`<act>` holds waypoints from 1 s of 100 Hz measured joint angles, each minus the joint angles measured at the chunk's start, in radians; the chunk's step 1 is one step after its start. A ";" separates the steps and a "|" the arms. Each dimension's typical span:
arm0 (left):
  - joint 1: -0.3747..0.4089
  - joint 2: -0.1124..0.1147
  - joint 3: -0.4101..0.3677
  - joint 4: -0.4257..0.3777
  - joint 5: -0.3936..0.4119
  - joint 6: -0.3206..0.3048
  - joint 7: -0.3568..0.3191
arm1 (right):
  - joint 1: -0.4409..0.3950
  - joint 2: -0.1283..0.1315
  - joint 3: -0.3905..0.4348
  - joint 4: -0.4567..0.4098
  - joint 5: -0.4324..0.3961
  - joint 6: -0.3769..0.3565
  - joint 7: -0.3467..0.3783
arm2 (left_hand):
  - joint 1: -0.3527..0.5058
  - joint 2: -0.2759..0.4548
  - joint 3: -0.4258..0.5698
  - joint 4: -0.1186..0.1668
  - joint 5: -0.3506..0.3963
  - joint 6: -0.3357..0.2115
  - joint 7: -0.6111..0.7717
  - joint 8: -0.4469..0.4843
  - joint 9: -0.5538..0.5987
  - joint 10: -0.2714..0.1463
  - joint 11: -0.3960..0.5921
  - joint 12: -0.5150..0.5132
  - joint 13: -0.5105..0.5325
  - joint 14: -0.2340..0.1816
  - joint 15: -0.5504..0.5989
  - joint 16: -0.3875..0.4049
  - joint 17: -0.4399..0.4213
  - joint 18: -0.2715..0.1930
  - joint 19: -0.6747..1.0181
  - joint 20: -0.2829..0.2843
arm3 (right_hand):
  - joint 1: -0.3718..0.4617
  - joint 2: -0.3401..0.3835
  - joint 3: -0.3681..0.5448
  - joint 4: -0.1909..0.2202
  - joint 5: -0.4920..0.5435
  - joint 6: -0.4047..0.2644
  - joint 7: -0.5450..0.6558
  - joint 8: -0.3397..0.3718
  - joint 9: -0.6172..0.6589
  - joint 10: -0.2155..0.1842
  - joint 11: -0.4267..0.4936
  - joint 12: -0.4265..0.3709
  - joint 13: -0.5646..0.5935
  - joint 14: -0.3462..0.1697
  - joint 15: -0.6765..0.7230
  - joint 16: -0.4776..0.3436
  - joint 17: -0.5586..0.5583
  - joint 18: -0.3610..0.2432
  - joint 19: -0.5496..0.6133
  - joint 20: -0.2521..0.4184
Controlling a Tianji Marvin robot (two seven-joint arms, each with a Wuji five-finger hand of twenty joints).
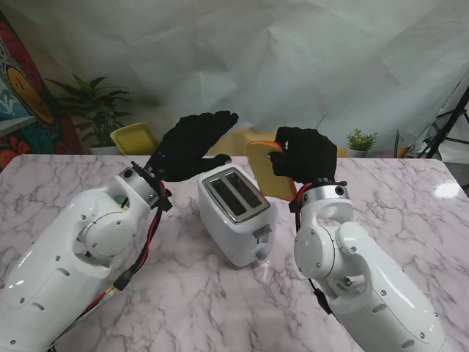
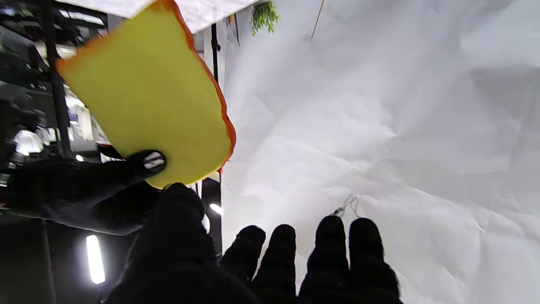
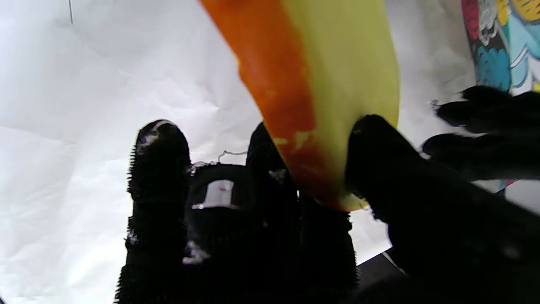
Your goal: Toast the toast slices
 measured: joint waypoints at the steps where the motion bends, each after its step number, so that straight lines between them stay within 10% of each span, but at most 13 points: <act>1: 0.005 0.001 -0.008 -0.004 0.000 -0.008 -0.008 | 0.001 -0.001 -0.001 0.001 0.003 0.005 -0.002 | -0.005 0.001 0.007 0.000 0.005 -0.001 0.000 0.000 0.000 0.000 0.000 0.000 -0.003 0.000 0.000 -0.003 0.000 -0.001 -0.002 -0.001 | 0.000 0.000 0.000 0.000 0.000 0.002 0.000 0.000 0.000 0.000 0.000 0.000 0.000 0.000 0.000 0.000 0.000 0.000 0.000 0.000; 34: 0.143 0.060 -0.199 -0.104 -0.056 -0.141 -0.229 | 0.054 -0.045 -0.057 0.029 0.099 0.116 -0.074 | -0.085 0.048 -0.012 0.000 0.003 -0.013 -0.011 0.011 -0.049 0.009 -0.125 -0.049 -0.086 -0.014 -0.122 -0.149 -0.030 -0.037 -0.248 -0.159 | 0.000 0.000 0.003 0.000 0.000 0.010 0.009 0.000 0.002 0.000 0.000 0.000 0.000 0.000 0.001 0.000 0.000 0.000 0.000 0.000; 100: 0.253 0.095 -0.279 -0.163 -0.141 -0.158 -0.421 | 0.108 -0.110 -0.131 0.126 0.189 0.176 -0.204 | -0.168 0.090 -0.024 0.000 -0.059 0.063 -0.063 -0.132 -0.075 0.083 -0.172 -0.256 -0.136 0.004 -0.247 -0.230 -0.034 -0.035 -0.475 -0.161 | 0.000 -0.010 0.014 0.000 0.000 0.022 0.021 0.000 0.011 0.000 0.006 -0.011 0.000 0.000 0.009 0.000 0.004 0.000 0.021 -0.001</act>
